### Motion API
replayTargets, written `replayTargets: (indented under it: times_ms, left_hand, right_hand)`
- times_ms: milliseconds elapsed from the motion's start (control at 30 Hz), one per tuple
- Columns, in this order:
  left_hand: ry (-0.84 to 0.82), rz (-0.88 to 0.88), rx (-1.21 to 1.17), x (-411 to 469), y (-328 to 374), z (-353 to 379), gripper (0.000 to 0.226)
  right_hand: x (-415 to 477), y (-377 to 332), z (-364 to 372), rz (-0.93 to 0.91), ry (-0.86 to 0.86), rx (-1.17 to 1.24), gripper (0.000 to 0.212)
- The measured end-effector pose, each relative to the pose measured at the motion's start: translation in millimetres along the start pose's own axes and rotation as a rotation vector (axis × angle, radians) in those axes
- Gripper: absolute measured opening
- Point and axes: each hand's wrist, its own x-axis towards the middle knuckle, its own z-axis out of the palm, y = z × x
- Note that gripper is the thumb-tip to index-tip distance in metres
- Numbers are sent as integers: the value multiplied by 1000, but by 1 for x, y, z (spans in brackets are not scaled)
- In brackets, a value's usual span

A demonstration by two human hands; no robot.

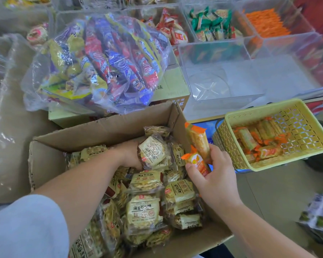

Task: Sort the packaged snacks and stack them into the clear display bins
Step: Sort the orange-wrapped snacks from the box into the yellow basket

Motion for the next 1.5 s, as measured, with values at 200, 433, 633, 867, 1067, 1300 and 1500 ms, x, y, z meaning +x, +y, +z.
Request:
replayTargets:
  times_ms: [200,433,633,867,1067,1300,1500]
  left_hand:
    - [-148,-94,18,-2,6,0,36]
    - [-263,-91,-54,-10,-1,-14,52]
    - [-314,-42,59,-26,3,-23,66]
    - [-126,63,187,-59,6,-32,66]
    - [197,50,155,-88,11,-32,60]
    - [624,-104,-234,-148,38,-31,36]
    - [732,-13,-1009,-155,167,-2,35]
  right_hand:
    - [0,0,2,-3,20,-19,45]
    - [-1,1,4,-12,32,-32,45]
    - [-1,1,4,-12,42,-41,48]
    - [0,3,2,-9,39,-26,42]
    - [0,1,1,8,7,34,35]
    - [10,22,-34,32,-145,404,16]
    - [60,102,-128,25,-195,322,21]
